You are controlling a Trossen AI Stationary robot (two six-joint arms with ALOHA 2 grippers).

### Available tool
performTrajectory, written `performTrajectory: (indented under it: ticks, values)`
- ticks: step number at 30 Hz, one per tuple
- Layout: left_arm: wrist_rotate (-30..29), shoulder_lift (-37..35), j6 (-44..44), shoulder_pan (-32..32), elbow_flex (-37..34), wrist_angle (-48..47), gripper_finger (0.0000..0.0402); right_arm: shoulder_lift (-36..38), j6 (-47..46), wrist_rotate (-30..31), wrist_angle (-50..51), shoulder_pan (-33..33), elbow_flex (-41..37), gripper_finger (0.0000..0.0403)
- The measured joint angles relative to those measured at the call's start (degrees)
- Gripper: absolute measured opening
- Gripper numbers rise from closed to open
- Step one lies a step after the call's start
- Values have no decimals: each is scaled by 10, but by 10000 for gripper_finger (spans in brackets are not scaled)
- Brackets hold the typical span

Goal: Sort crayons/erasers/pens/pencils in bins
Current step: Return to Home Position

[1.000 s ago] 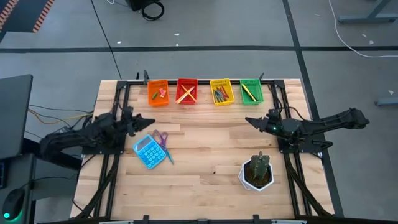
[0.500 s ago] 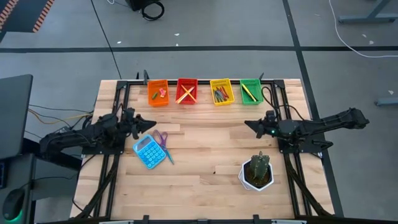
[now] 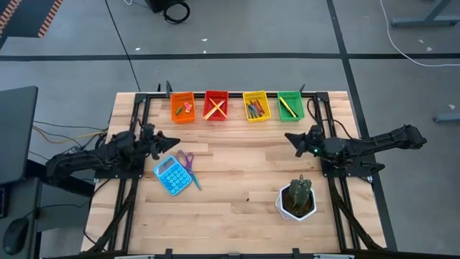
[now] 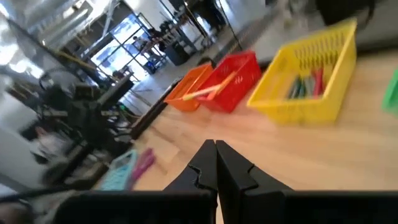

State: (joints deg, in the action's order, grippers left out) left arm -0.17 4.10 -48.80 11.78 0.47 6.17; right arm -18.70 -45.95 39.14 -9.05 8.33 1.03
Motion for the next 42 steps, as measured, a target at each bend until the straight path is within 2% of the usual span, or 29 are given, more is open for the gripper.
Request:
performTrajectory:
  ticks: [3, 7, 12, 16, 18, 32, 42]
  values:
    - [-7, 0, 92, -1, 0, 25, 31, 0, 30, 11, -3, 0, 0, 6]
    - [-7, 0, 200, -5, 0, 87, 38, 0, -47, -40, -2, 0, 0, 6]
    - [-7, 0, 293, -5, 0, 85, 40, 0, -106, -70, 5, 0, 0, 6]
    - [-7, 0, 319, -5, 0, 86, 34, -1, -329, -65, 1, 0, 0, 6]
    - [-7, 0, 315, -5, 0, 86, 31, 0, -381, -59, 3, 0, 0, 6]
    - [-7, 0, 315, -5, 0, 86, 40, -1, -353, -58, 4, 0, 0, 6]
    - [-7, 0, 315, -5, 0, 86, 28, -1, -352, -58, 4, 0, 0, 6]
